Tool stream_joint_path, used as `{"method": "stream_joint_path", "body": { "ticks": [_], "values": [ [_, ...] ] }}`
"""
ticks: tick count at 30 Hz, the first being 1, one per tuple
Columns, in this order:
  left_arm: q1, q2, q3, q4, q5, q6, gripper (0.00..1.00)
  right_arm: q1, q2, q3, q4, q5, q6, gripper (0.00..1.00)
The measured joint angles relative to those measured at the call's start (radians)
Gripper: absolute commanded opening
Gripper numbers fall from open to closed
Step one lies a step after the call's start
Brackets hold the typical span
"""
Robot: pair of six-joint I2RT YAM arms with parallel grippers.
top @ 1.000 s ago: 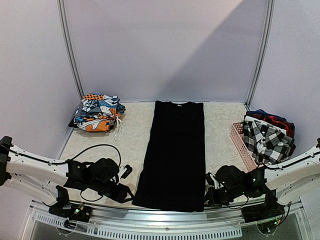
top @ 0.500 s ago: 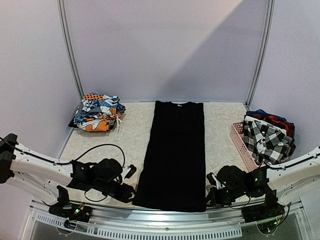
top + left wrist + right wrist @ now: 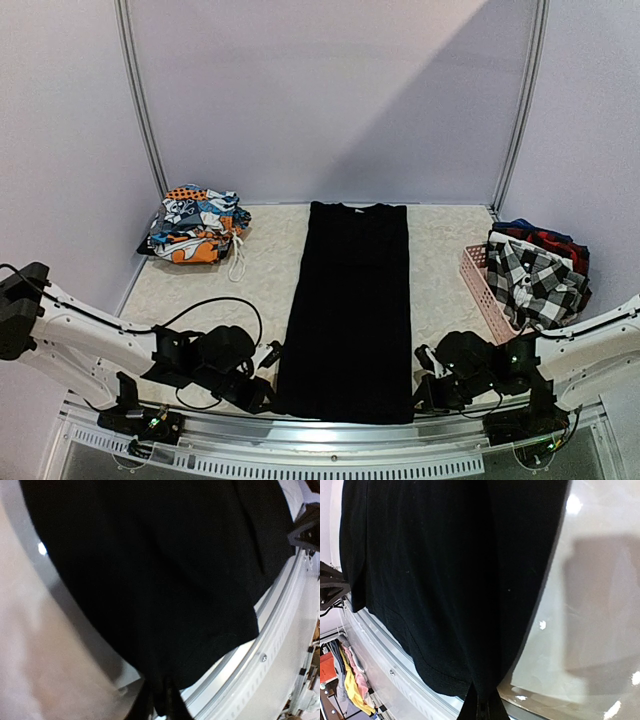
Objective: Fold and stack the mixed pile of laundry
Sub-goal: Pick up the rectangle-folded T-shirt from the center of the board.
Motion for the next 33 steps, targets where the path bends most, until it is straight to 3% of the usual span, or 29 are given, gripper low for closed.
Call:
{"method": "stream_joint_path", "body": {
  "ticks": [8,18,33],
  "values": [
    [-0.021,0.022,0.006,0.018,0.014,-0.012,0.0,0.0,-0.061,0.012,-0.114,0.019,-0.016,0.0],
    [-0.04,-0.05,0.06,-0.071,-0.019,-0.015,0.0,0.0,-0.162,0.147,-0.342,0.101,-0.066,0.0],
    [-0.041,-0.071,0.176,-0.158,-0.176,-0.003,0.0,0.004,-0.118,0.248,-0.404,0.255,-0.098,0.0]
  ]
}}
